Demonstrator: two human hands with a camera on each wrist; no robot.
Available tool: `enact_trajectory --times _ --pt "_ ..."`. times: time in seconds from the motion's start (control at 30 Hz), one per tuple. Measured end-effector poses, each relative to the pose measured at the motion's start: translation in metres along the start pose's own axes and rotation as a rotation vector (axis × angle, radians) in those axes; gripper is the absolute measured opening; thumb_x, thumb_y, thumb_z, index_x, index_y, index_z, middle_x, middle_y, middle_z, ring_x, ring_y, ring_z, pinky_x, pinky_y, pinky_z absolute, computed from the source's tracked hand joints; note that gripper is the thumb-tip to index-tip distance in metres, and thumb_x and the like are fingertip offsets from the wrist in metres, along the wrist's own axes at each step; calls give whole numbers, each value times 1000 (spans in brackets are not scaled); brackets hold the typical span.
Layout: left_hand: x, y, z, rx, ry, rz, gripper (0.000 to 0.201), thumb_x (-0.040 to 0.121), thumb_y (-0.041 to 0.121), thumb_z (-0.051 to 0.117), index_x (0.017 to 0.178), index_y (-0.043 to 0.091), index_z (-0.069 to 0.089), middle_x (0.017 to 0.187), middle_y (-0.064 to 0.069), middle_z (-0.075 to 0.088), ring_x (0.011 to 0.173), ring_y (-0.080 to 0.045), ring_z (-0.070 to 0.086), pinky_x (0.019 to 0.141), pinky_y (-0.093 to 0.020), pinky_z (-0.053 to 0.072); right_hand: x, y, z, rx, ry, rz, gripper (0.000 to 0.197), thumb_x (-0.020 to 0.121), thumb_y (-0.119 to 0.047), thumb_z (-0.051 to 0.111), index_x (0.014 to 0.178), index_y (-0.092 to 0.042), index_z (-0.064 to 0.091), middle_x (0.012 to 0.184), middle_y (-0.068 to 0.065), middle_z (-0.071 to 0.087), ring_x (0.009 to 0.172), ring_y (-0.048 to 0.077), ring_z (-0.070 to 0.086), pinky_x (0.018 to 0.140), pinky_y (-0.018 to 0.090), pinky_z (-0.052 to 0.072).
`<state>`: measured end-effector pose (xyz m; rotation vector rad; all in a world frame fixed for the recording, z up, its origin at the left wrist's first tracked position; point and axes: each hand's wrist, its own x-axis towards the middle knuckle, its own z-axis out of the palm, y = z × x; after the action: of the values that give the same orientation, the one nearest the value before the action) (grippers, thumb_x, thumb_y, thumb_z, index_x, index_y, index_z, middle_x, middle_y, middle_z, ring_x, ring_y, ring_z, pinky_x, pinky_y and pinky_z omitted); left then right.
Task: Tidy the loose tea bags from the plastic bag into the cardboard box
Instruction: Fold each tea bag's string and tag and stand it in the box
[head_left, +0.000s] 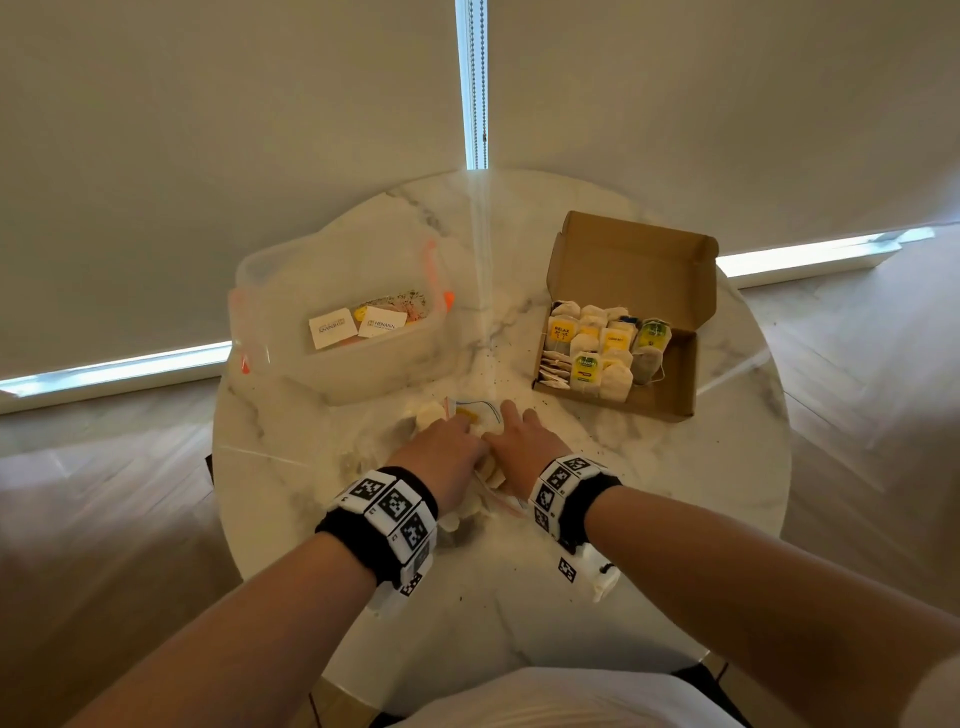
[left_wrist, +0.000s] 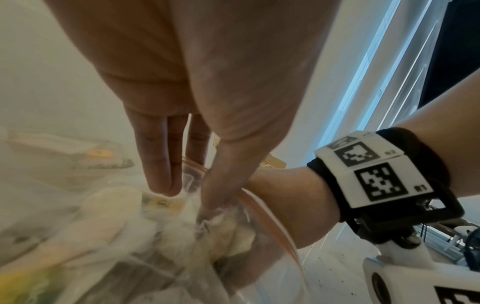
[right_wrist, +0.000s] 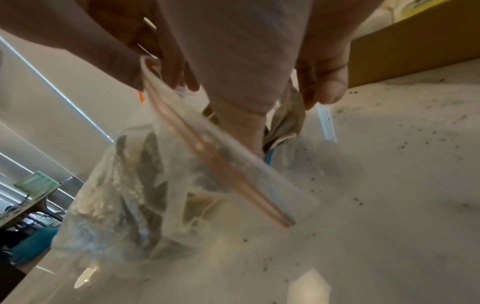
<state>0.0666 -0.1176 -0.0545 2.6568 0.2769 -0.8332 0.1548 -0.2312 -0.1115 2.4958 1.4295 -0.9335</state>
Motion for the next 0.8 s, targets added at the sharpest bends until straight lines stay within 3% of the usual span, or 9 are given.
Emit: enact_trajectory --times 0.1,0.2,0.4,0.53,0.7,0.8 --pt "2 -1 -4 -7 -12 -33 22 92 10 56 105 27 63 116 -1 44 109 -24 52 100 -41 40 0 1 2 23 -6 -24 39 91 -26 62 128 -19 51 127 13 34 105 32 47 86 41 50" --pt "1 -3 -5 -2 -22 -52 22 90 14 58 103 31 63 104 5 37 109 -22 53 108 -49 33 -1 3 -1 47 -3 -57 45 89 -30 65 130 -20 47 123 12 37 101 32 51 83 42 52" --pt "-4 -4 -4 -22 -14 -10 22 96 16 52 110 28 65 117 0 47 111 -22 52 110 -41 30 7 0 -5 11 -112 -155 29 95 -24 58 123 -15 61 114 10 41 80 26 52 78 39 53" --pt "-6 -6 -3 -52 2 2 22 96 15 52 109 25 66 114 -1 47 107 -22 51 102 -36 36 11 7 -4 85 -109 -181 30 92 -23 63 121 -18 66 100 6 43 92 33 59 74 33 47" --pt "-9 -7 -3 -74 33 7 22 94 12 56 109 24 67 118 0 48 107 -22 52 100 -31 38 2 27 -15 306 -56 -45 31 86 -28 71 115 -18 73 107 8 71 100 26 65 80 26 46" --pt "-14 -10 -5 -119 39 5 26 91 15 62 116 25 62 118 5 44 113 -20 49 100 -29 35 -14 42 -26 547 -8 73 26 80 -25 78 106 -21 76 98 1 75 87 17 69 82 30 57"
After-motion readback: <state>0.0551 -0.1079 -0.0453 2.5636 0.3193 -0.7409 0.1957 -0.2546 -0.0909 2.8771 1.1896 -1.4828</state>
